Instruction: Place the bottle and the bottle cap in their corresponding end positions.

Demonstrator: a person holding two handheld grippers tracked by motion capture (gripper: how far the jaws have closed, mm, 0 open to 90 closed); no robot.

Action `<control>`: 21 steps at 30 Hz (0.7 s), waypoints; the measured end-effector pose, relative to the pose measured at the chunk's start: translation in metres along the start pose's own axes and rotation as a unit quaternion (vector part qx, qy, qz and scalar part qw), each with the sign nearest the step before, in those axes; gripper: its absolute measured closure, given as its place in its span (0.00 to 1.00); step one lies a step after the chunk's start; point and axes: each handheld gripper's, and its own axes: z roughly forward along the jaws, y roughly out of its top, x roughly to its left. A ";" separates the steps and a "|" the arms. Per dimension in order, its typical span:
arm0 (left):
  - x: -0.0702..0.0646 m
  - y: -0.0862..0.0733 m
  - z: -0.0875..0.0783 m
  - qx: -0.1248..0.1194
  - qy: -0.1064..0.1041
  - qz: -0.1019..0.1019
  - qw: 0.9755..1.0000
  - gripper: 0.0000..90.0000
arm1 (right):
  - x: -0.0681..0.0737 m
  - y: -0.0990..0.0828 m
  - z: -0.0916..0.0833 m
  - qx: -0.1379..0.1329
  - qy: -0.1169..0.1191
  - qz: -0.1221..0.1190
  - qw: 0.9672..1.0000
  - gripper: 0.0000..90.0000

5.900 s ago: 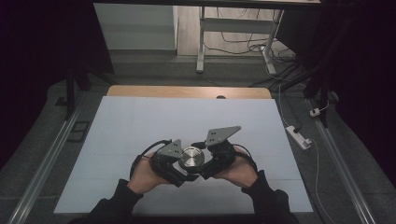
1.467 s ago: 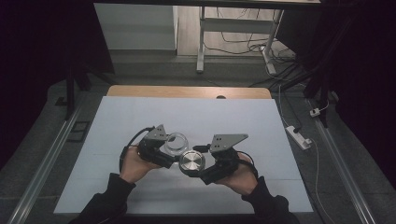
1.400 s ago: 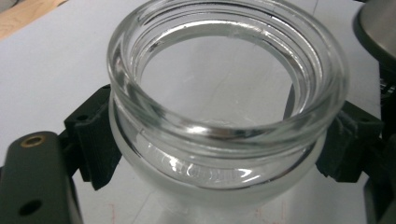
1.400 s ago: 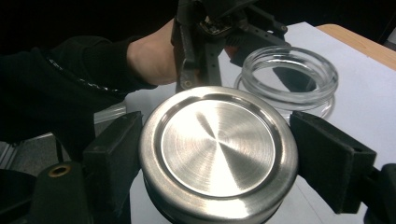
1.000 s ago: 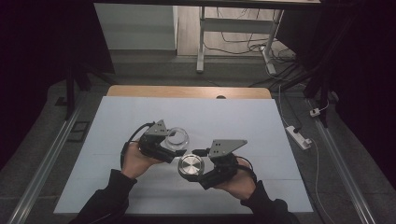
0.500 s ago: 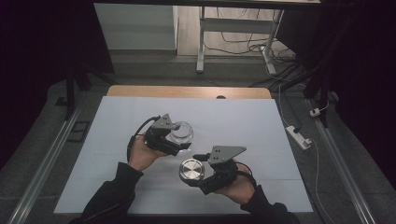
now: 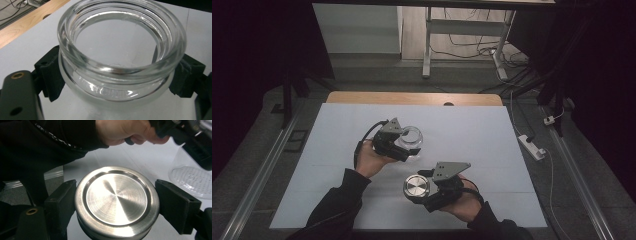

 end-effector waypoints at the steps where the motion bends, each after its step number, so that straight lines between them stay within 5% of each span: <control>1: 0.001 0.000 0.001 0.000 0.000 0.000 1.000 0.18 | -0.001 -0.002 0.002 0.001 -0.004 0.001 1.000 0.22; 21: 0.022 0.001 0.026 -0.005 0.015 -0.010 1.000 0.18 | -0.017 -0.026 0.029 0.009 -0.022 0.018 1.000 0.22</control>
